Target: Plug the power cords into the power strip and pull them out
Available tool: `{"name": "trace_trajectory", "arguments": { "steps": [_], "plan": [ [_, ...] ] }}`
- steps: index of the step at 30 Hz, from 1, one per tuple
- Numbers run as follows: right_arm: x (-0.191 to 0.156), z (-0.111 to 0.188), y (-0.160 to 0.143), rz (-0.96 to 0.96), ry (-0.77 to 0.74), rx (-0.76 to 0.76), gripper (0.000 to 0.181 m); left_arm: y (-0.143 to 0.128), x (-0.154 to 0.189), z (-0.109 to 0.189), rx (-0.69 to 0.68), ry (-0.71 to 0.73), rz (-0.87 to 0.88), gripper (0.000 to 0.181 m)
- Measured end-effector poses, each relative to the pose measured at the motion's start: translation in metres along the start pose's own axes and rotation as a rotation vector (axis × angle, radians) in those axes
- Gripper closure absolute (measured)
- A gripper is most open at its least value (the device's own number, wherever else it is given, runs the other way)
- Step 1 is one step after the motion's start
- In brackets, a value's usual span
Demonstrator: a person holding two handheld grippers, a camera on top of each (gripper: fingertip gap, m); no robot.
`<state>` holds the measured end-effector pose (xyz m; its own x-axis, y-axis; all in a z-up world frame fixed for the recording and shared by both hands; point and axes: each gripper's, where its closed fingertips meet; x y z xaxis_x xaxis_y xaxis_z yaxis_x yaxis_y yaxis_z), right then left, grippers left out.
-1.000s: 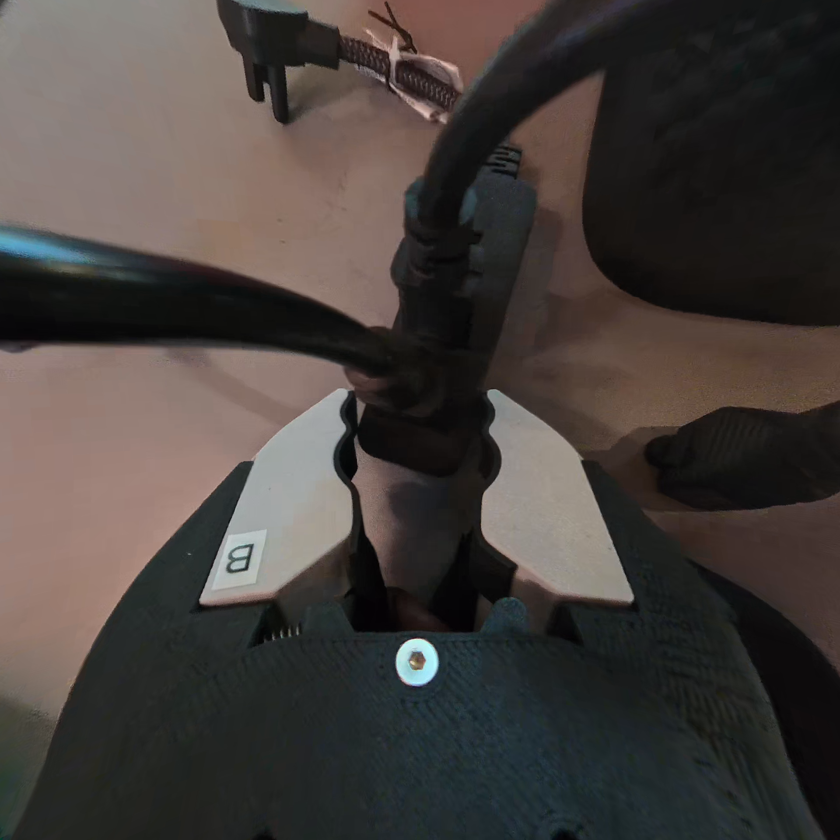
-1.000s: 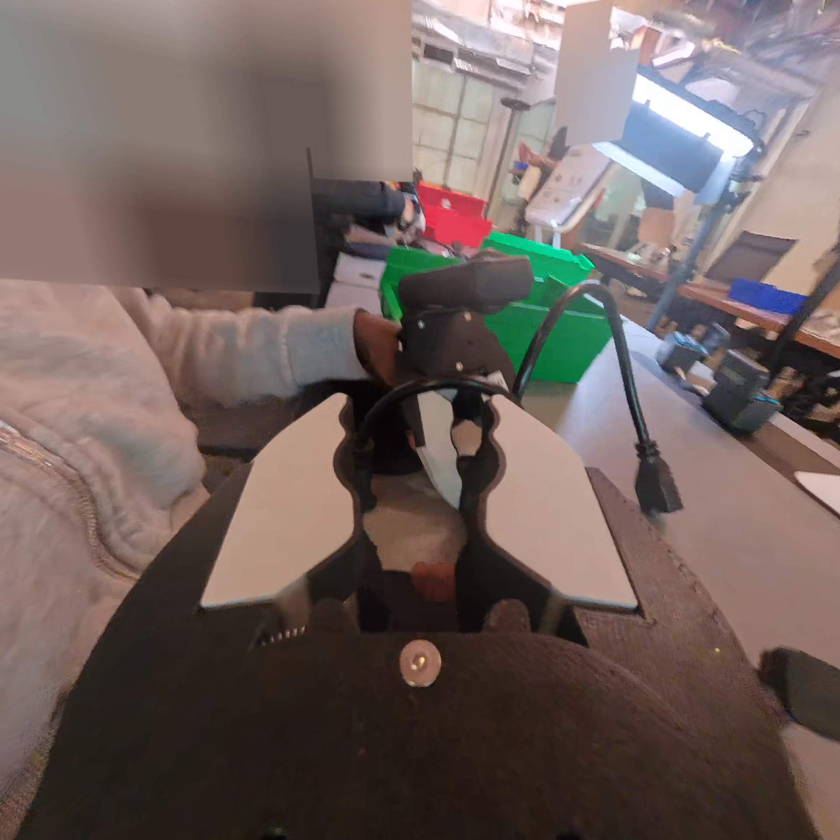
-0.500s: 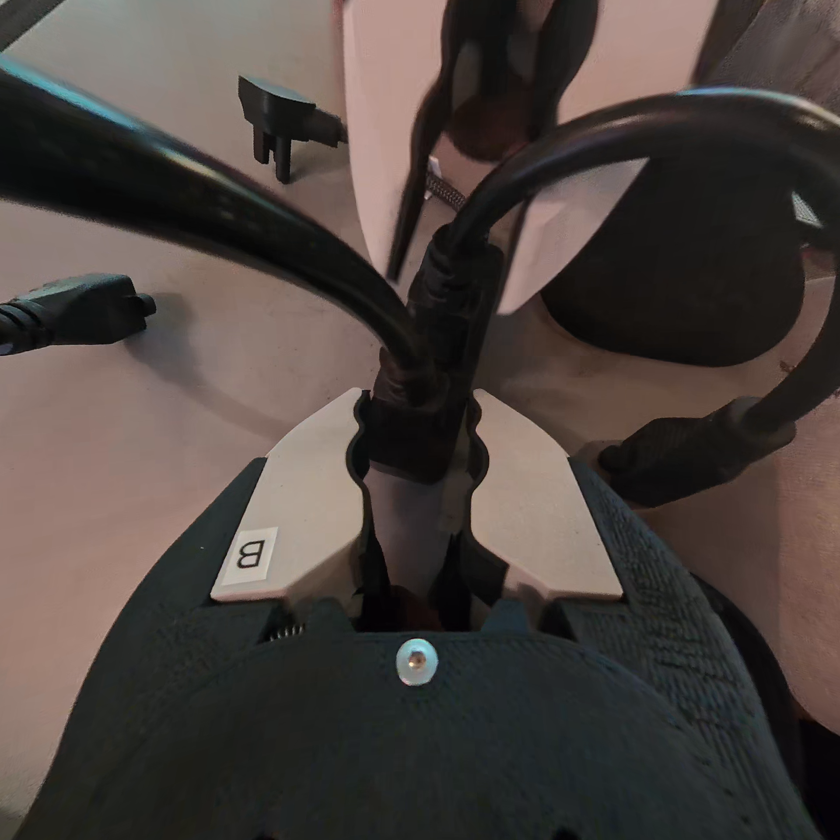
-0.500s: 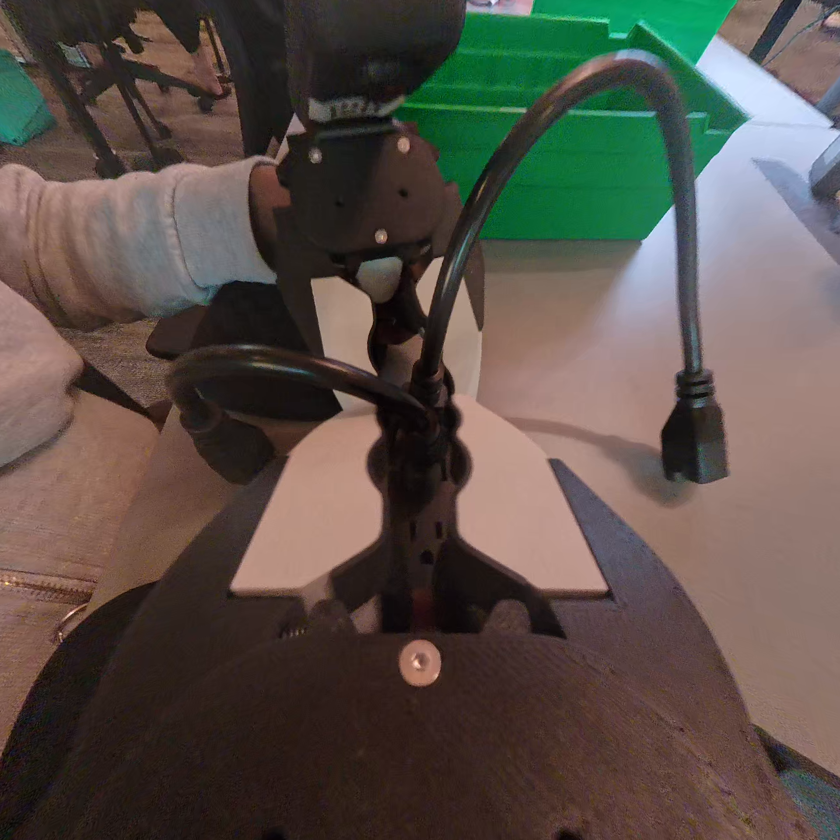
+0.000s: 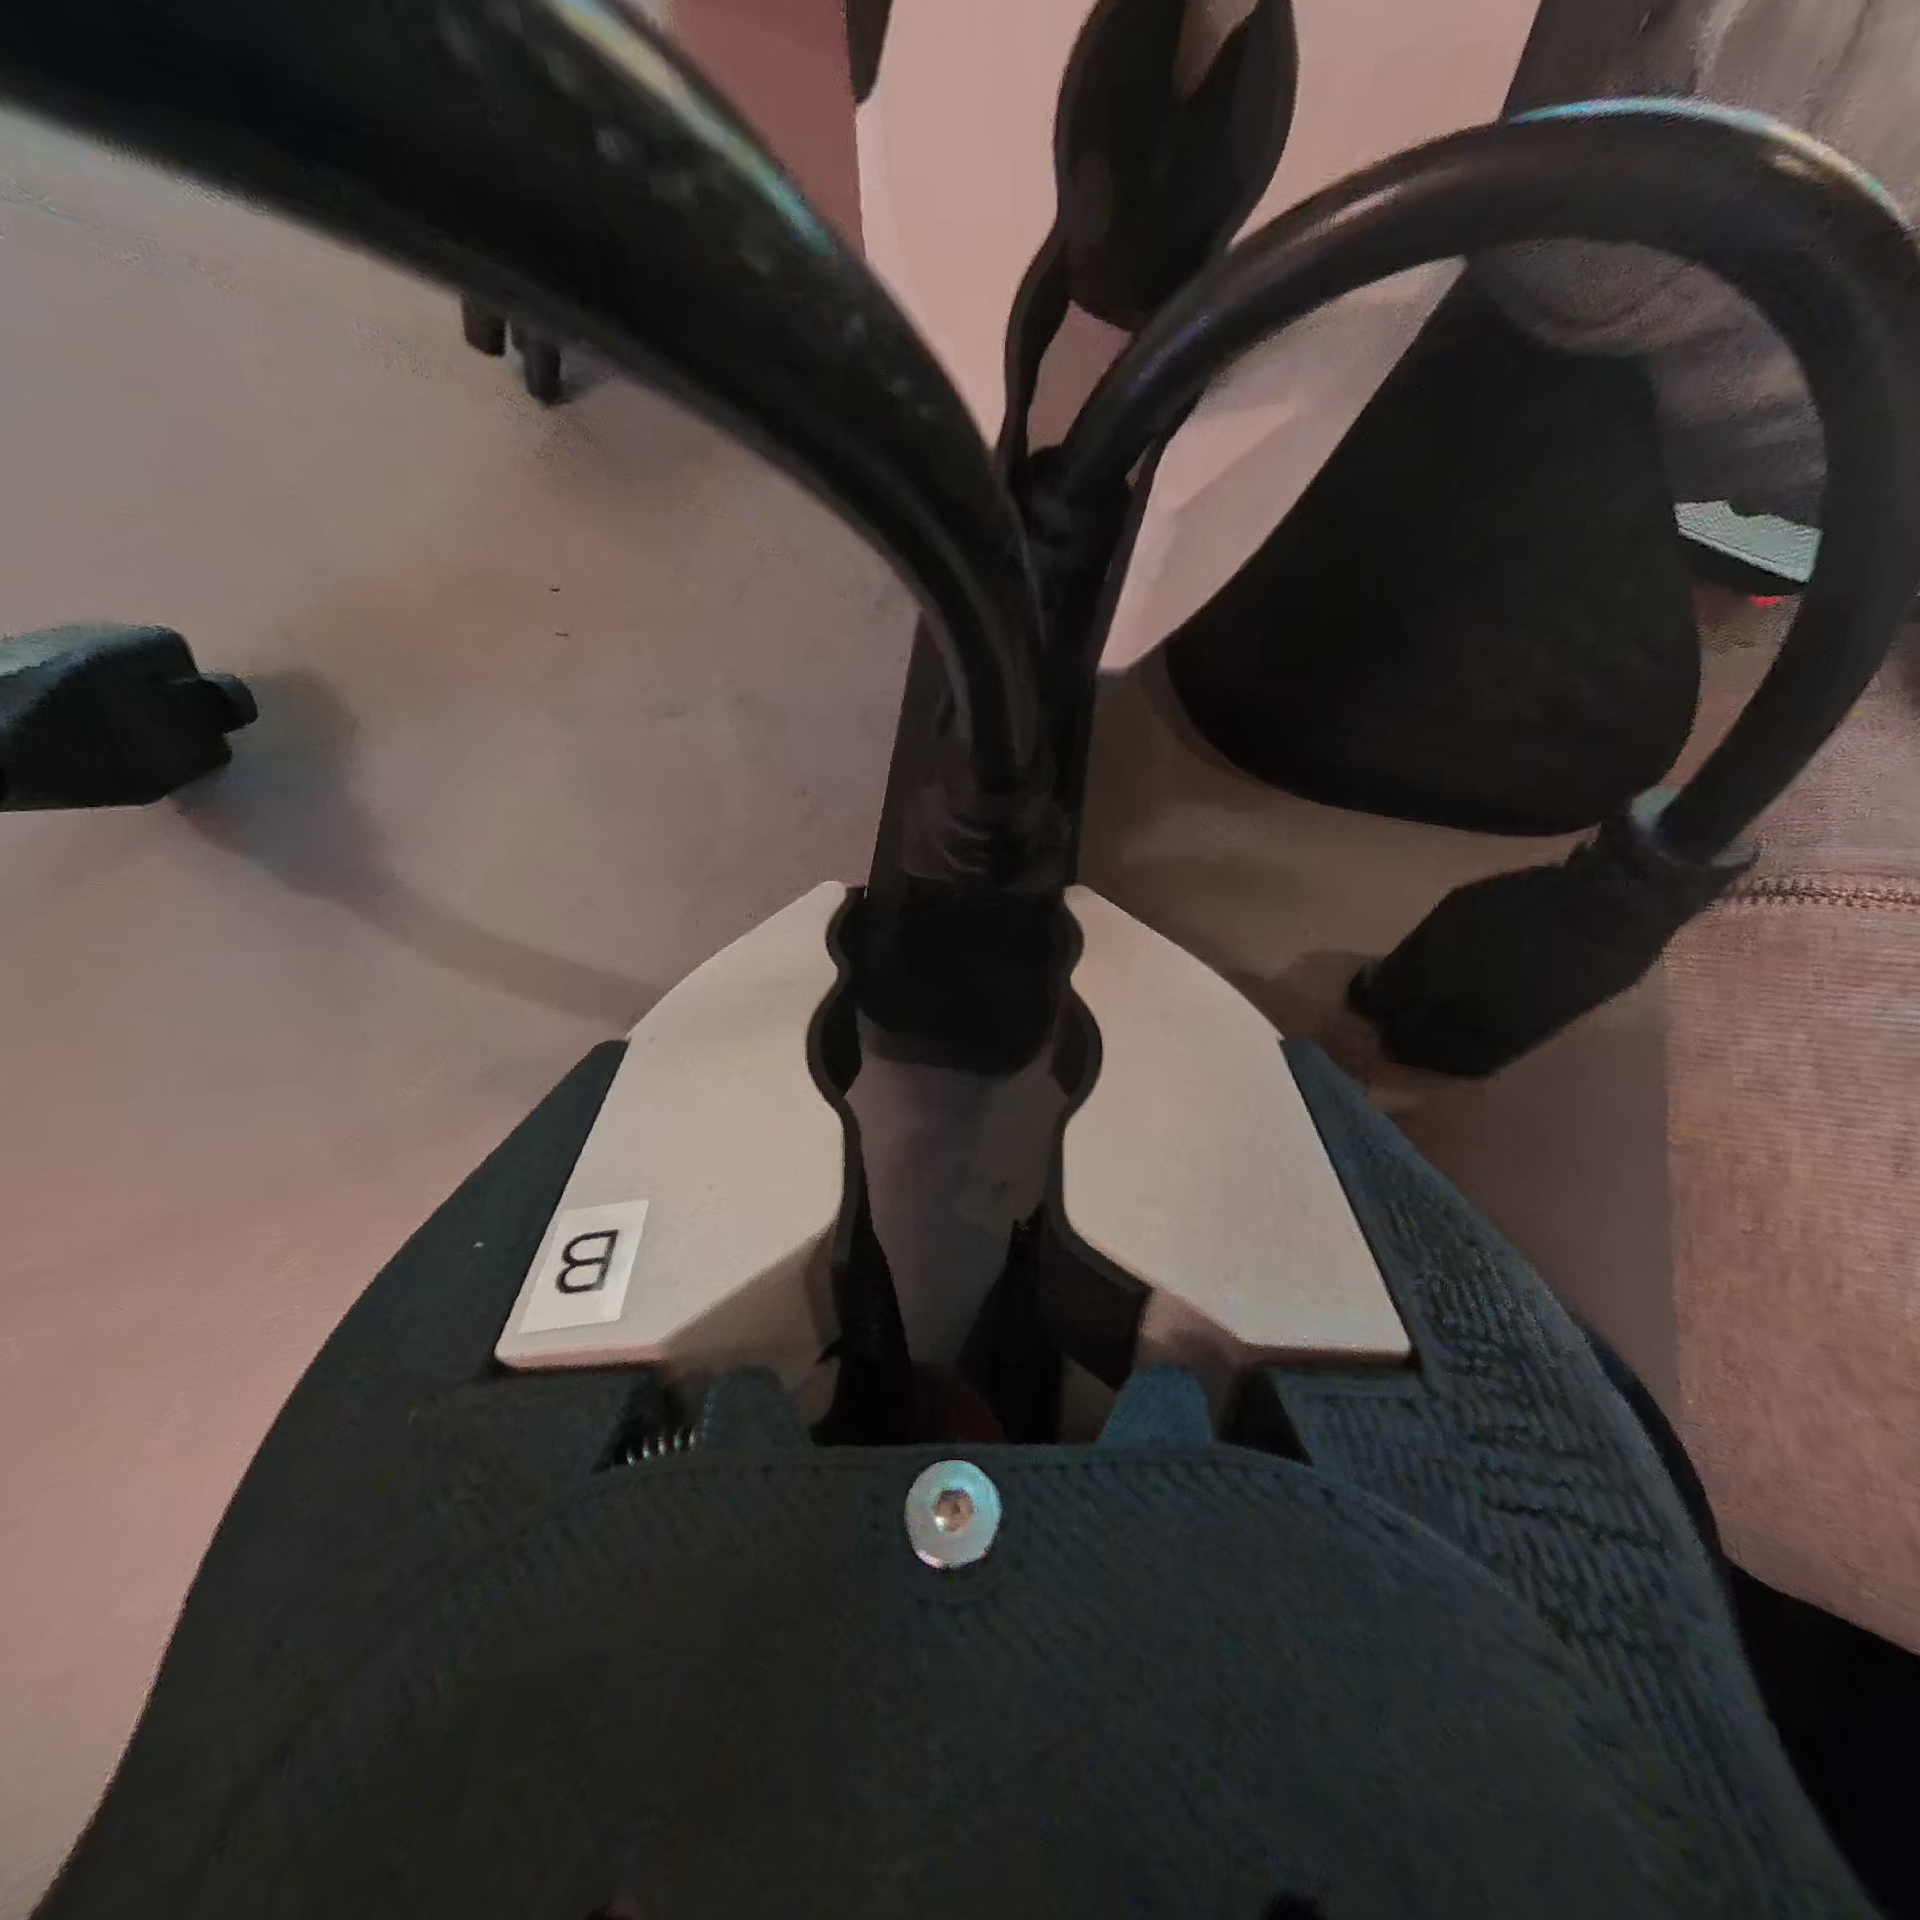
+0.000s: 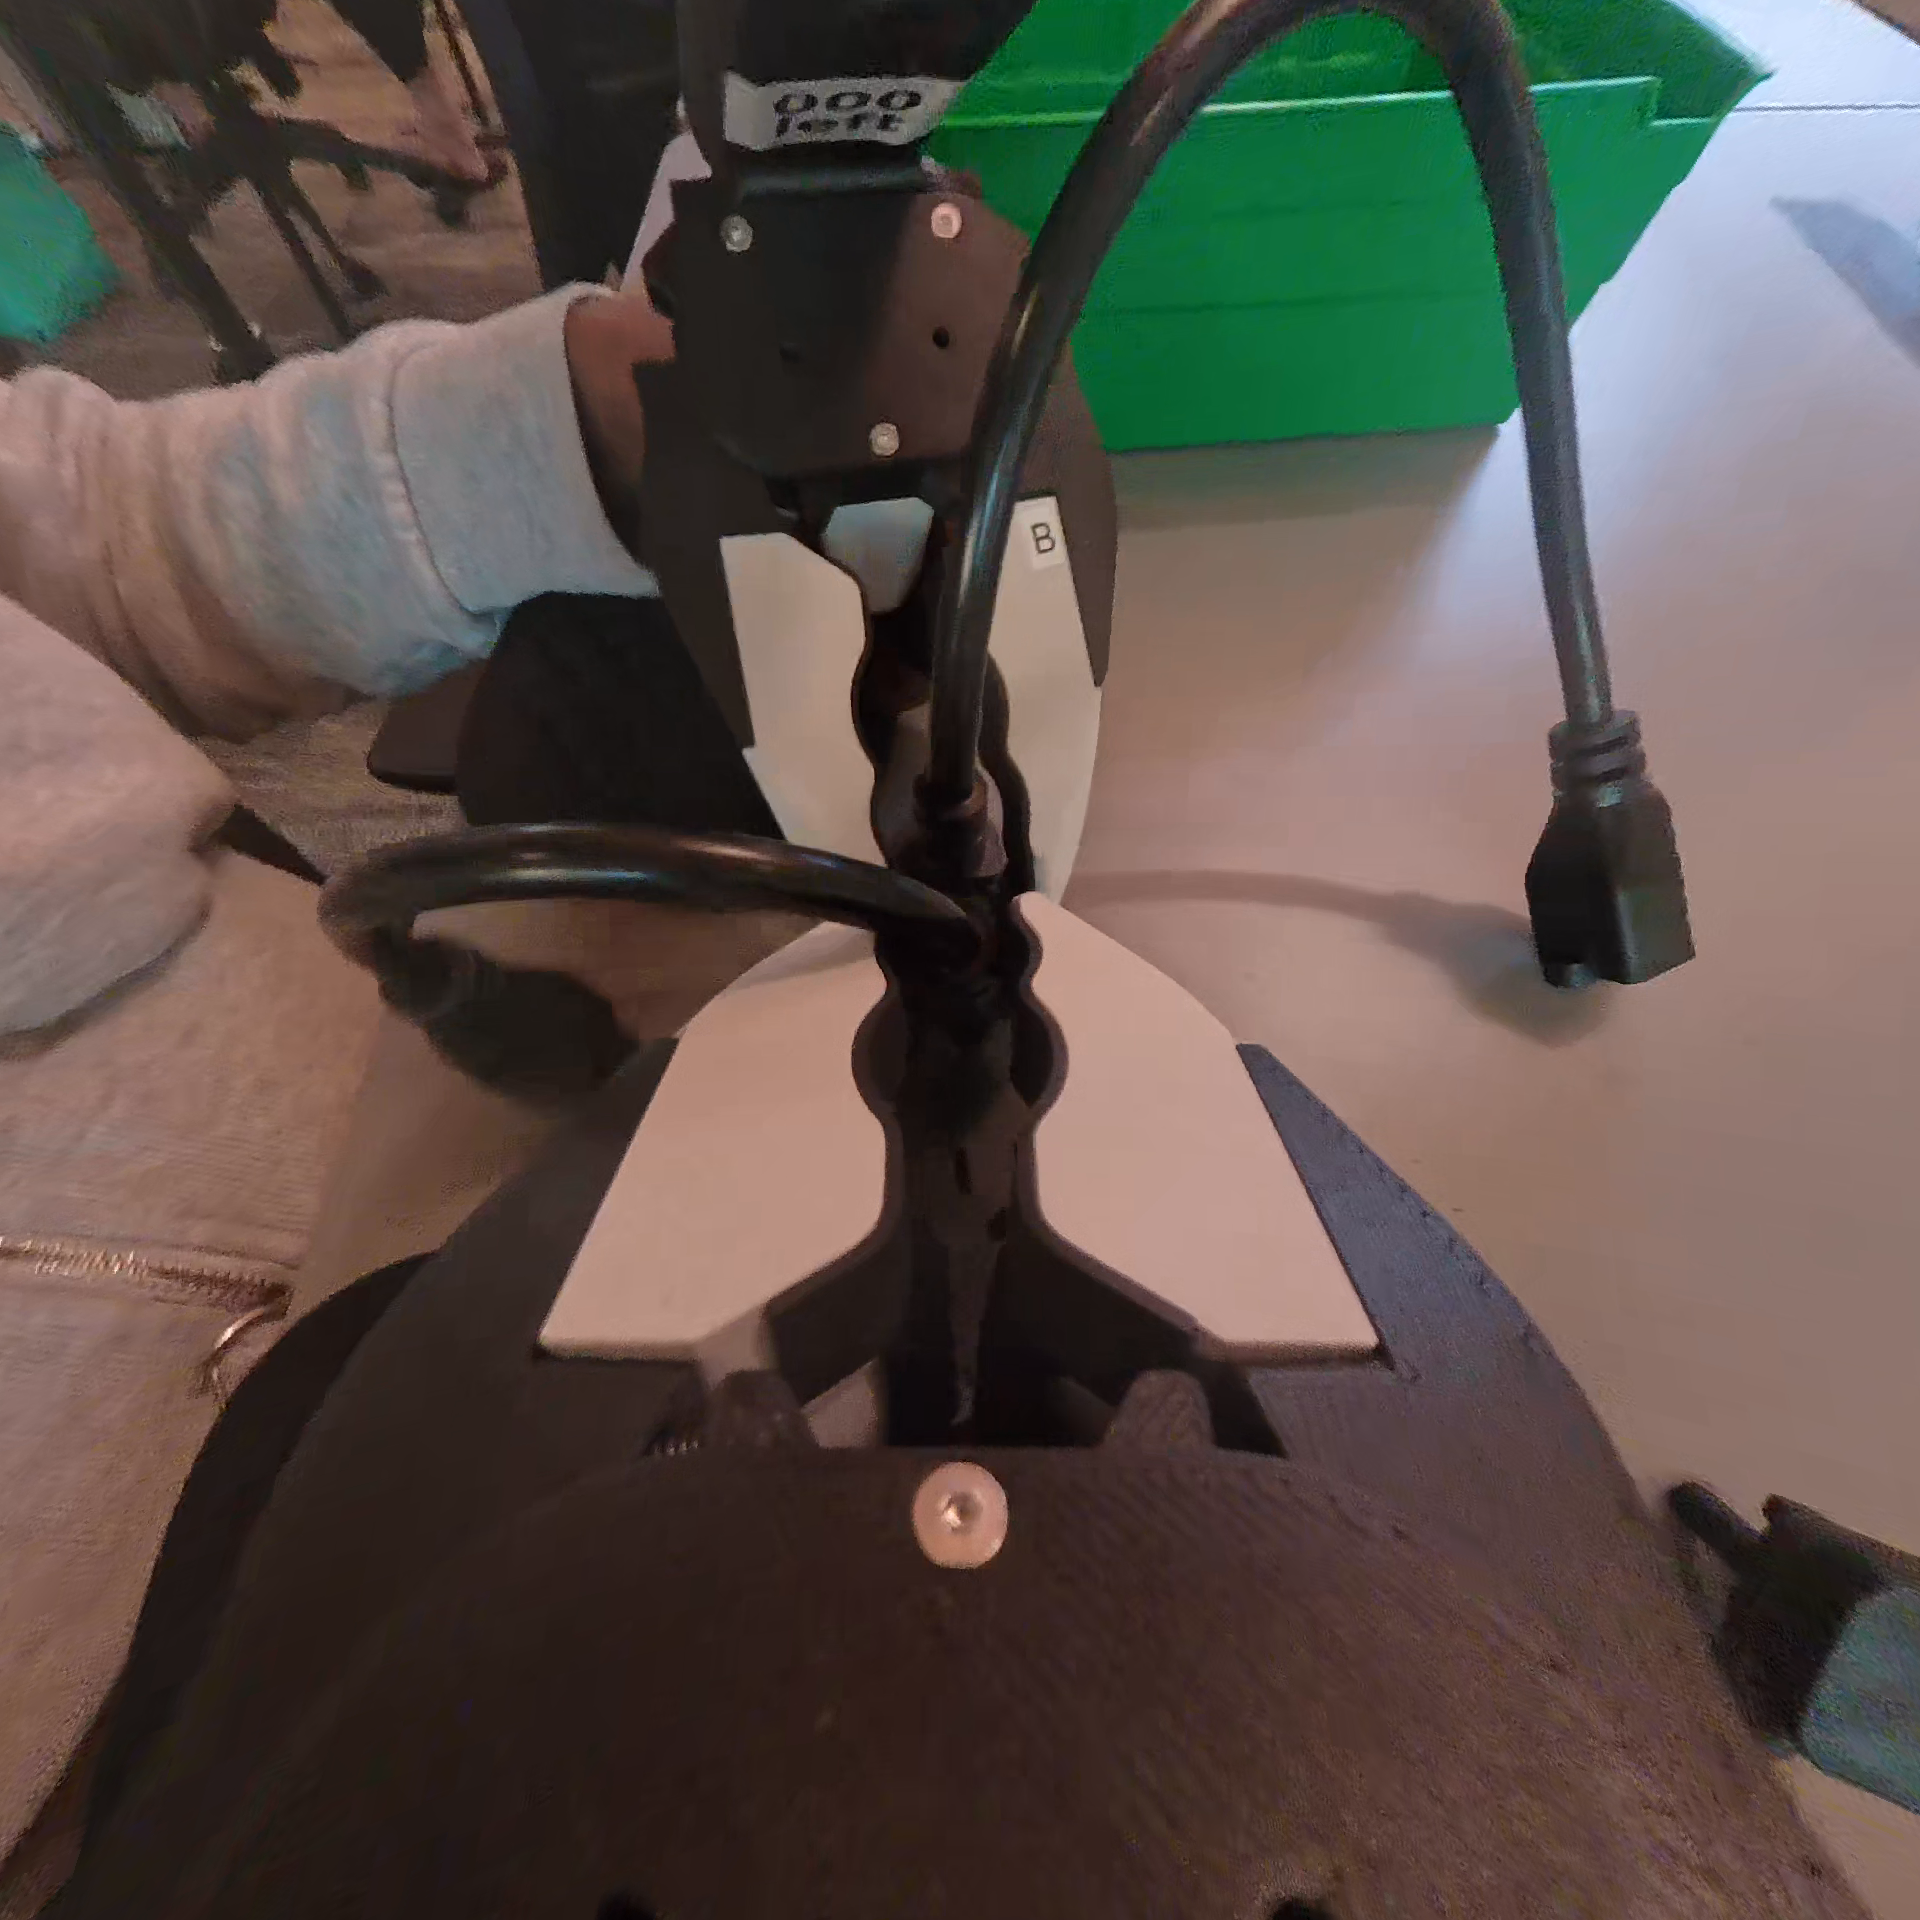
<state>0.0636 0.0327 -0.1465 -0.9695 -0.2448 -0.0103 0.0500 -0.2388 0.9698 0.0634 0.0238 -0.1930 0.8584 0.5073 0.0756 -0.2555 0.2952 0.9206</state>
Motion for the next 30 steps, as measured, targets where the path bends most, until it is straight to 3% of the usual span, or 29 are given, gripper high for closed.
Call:
{"name": "trace_trajectory", "arguments": {
  "steps": [6,9,11,12,15,18,21,30],
  "plan": [
    [-0.002,-0.001,0.002,0.083,-0.014,0.004,0.165,0.000,0.000,0.000,0.001,-0.002,-0.001,0.148],
    [-0.002,0.008,0.006,0.047,0.024,0.072,0.113,0.000,0.001,0.001,0.002,-0.001,-0.007,0.148],
    [-0.003,0.013,0.011,-0.016,0.055,0.109,0.102,0.000,0.000,0.001,0.001,-0.001,-0.008,0.148],
    [0.000,0.013,0.007,-0.007,0.049,0.096,0.106,0.000,0.001,0.001,0.000,-0.003,-0.004,0.148],
    [-0.003,0.005,-0.002,0.045,0.082,0.073,0.140,0.000,0.001,0.001,0.000,-0.003,-0.006,0.147],
    [-0.002,0.003,-0.010,0.073,0.094,0.008,0.157,0.000,0.001,0.001,0.000,-0.004,-0.015,0.147],
    [-0.002,0.006,-0.011,0.069,0.095,-0.015,0.157,0.000,-0.003,0.000,0.000,0.026,-0.014,0.138],
    [-0.003,0.000,-0.012,0.043,0.061,-0.043,0.157,0.000,0.006,-0.003,-0.005,-0.016,-0.095,0.146]
  ]
}}
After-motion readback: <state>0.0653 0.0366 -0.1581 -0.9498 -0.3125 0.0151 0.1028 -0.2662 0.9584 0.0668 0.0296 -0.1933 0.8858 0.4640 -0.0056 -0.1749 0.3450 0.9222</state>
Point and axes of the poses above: each gripper's, where its closed fingertips meet, z back along the fingers, y out of its top, x = y × z across the jaws, and after that the axes turned 15 degrees about x, right-handed
